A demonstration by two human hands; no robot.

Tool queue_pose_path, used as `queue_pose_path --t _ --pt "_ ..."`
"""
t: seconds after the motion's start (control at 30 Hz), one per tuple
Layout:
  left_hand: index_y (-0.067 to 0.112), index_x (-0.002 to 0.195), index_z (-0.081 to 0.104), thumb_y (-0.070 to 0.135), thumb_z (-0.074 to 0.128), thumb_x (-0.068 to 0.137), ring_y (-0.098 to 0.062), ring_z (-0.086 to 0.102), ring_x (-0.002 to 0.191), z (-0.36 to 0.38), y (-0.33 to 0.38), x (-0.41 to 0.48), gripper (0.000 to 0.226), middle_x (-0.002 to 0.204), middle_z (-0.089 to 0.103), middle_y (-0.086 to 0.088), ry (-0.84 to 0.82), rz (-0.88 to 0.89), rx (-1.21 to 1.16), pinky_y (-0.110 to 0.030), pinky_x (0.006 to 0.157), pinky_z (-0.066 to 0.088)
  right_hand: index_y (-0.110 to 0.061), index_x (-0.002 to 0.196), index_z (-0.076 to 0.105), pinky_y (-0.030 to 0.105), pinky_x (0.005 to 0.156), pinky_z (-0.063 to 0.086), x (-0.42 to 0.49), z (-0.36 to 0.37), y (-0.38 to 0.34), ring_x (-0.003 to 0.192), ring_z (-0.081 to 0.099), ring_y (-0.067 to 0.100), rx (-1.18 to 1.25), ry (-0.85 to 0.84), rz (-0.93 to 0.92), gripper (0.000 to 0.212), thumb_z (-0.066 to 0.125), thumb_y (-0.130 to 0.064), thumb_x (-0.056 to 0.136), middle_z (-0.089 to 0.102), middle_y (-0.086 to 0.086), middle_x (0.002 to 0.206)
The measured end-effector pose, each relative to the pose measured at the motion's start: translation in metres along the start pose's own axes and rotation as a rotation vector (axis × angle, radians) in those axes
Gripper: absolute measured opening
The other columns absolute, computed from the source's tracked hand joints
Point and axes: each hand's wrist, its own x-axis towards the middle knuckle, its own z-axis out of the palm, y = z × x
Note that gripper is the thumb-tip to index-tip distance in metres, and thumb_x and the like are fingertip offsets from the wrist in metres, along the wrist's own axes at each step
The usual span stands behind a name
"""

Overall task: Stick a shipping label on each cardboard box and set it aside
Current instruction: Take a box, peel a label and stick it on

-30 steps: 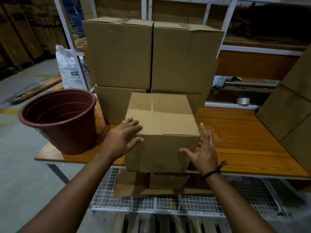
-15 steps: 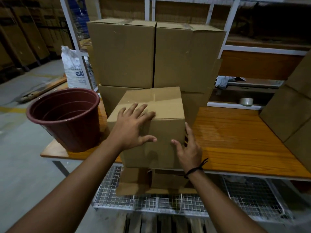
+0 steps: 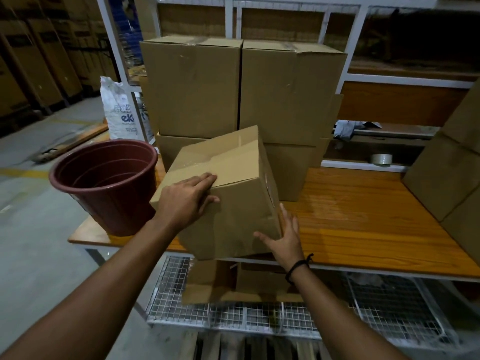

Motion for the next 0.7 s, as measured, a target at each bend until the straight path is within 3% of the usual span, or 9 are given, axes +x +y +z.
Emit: queue_pose_path --t 0.07,0.17,0.23,0.33,0.47,0.57,0.7 --pt "0.017 0.131 0.061 0.065 0.024 0.095 -0.027 0.068 0.104 -0.002 -0.001 -0.004 0.070 0.125 0.067 -0.005 0.035 -0.003 -0.013 -0.037 0.073 0.057 -0.049 0.142 0.021 0.052 0.106 0.040 0.002 0.001 0.002 0.141 0.028 0.028 0.027 -0.061 -0.005 0.106 0.073 -0.067 0.052 0.021 0.002 0.155" --pt "0.016 0.131 0.061 0.061 0.035 0.094 -0.027 0.070 0.098 -0.004 -0.005 -0.010 0.063 0.122 0.068 -0.006 0.064 -0.046 -0.090 -0.038 0.070 0.058 -0.040 0.145 0.029 0.055 0.106 0.040 0.004 -0.003 -0.003 0.140 0.029 0.025 0.028 -0.016 -0.062 0.101 0.071 -0.068 0.057 0.026 0.001 0.156" --pt "0.016 0.133 0.059 0.055 0.044 0.092 -0.028 0.071 0.092 -0.003 -0.010 -0.018 0.058 0.121 0.068 -0.008 0.088 -0.091 -0.160 -0.039 0.069 0.060 -0.041 0.144 0.031 0.057 0.107 0.037 0.004 -0.015 -0.014 0.139 0.029 0.027 -0.042 0.043 -0.132 0.097 0.067 -0.071 0.059 0.028 0.001 0.155" --pt "0.013 0.134 0.058 0.047 0.052 0.090 -0.024 0.071 0.086 0.007 -0.010 -0.035 0.055 0.111 0.072 -0.010 0.143 -0.165 -0.316 -0.036 0.071 0.059 -0.036 0.142 0.039 0.055 0.107 0.034 0.008 -0.039 -0.034 0.135 0.032 0.028 -0.229 0.115 -0.273 0.084 0.074 -0.057 0.069 0.037 0.001 0.151" --pt "0.011 0.136 0.054 0.041 0.060 0.091 -0.011 0.064 0.097 0.031 -0.007 -0.050 0.055 0.115 0.070 -0.010 0.107 -0.320 -0.537 -0.033 0.081 0.058 -0.040 0.139 0.046 0.050 0.103 0.030 0.012 -0.063 -0.059 0.138 0.027 0.024 -0.523 0.168 -0.344 0.074 0.075 -0.052 0.072 0.038 -0.004 0.151" --pt "0.012 0.136 0.055 0.033 0.061 0.093 -0.013 0.065 0.104 0.054 -0.006 -0.059 0.049 0.121 0.068 -0.008 0.041 -0.369 -0.583 -0.036 0.083 0.059 -0.039 0.135 0.051 0.048 0.094 0.034 0.013 -0.065 -0.062 0.135 0.031 0.025 -0.682 0.188 -0.406 0.069 0.076 -0.051 0.072 0.044 -0.003 0.146" --pt "0.013 0.137 0.053 0.020 0.062 0.093 -0.007 0.063 0.104 0.074 0.004 -0.067 0.046 0.119 0.066 0.003 -0.004 -0.451 -0.670 -0.019 0.083 0.054 -0.035 0.130 0.058 0.047 0.085 0.038 0.018 -0.062 -0.054 0.126 0.043 0.030 -0.797 0.201 -0.486 0.066 0.080 -0.047 0.068 0.054 0.001 0.137"
